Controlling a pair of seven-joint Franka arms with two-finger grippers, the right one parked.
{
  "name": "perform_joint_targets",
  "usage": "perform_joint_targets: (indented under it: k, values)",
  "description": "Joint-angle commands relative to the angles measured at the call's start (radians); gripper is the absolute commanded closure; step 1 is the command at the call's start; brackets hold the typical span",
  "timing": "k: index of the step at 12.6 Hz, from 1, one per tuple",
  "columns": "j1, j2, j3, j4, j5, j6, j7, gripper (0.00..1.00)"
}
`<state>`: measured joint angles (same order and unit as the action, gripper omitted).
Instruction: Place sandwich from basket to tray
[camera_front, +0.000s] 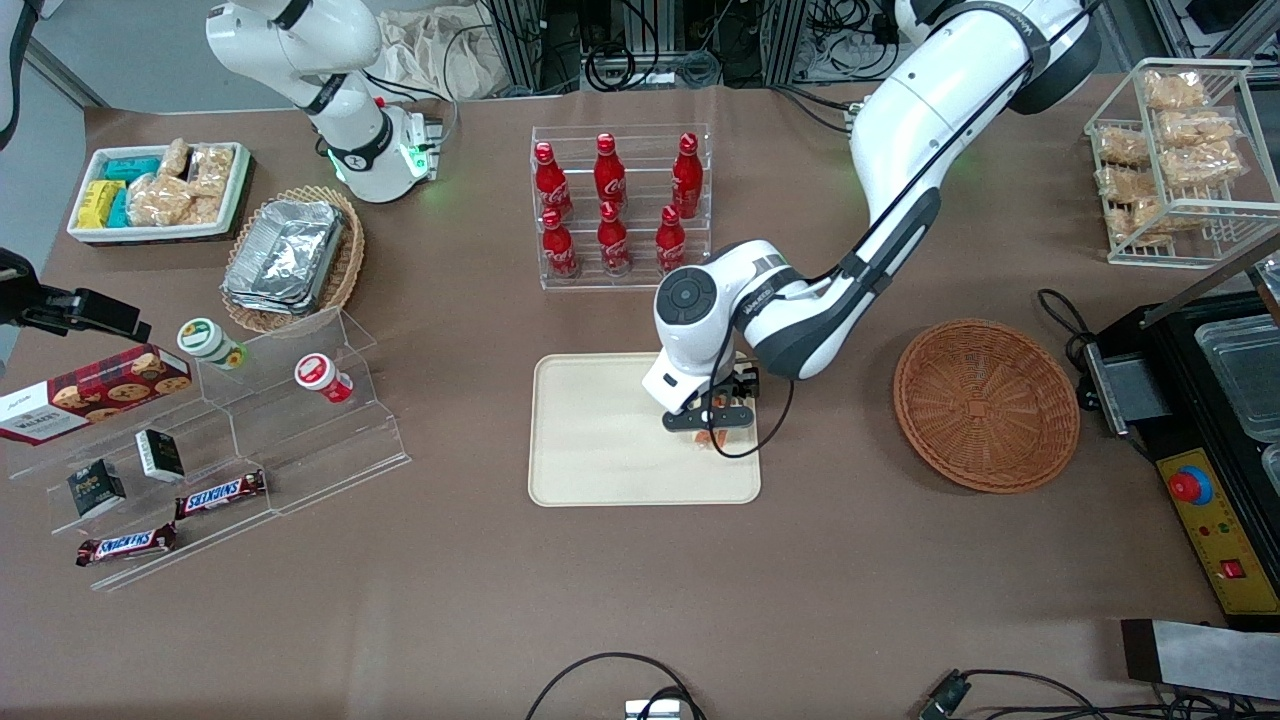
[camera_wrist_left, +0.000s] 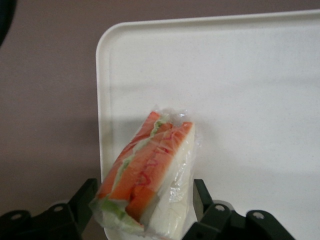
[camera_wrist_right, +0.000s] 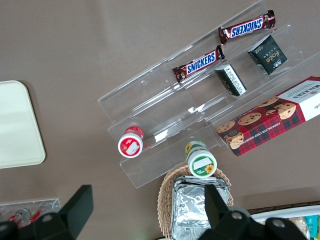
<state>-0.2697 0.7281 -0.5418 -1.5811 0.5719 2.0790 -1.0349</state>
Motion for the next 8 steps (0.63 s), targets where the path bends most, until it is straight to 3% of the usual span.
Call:
perform_joint_targets:
  k: [1, 4, 8]
  values:
    - [0.021, -0.042, 0.0, 0.012, 0.005, -0.04, -0.024, 0.11]
    - [0.049, -0.088, -0.001, 0.015, -0.012, -0.085, -0.051, 0.0]
    - [0.102, -0.171, -0.001, 0.019, -0.05, -0.169, -0.063, 0.0]
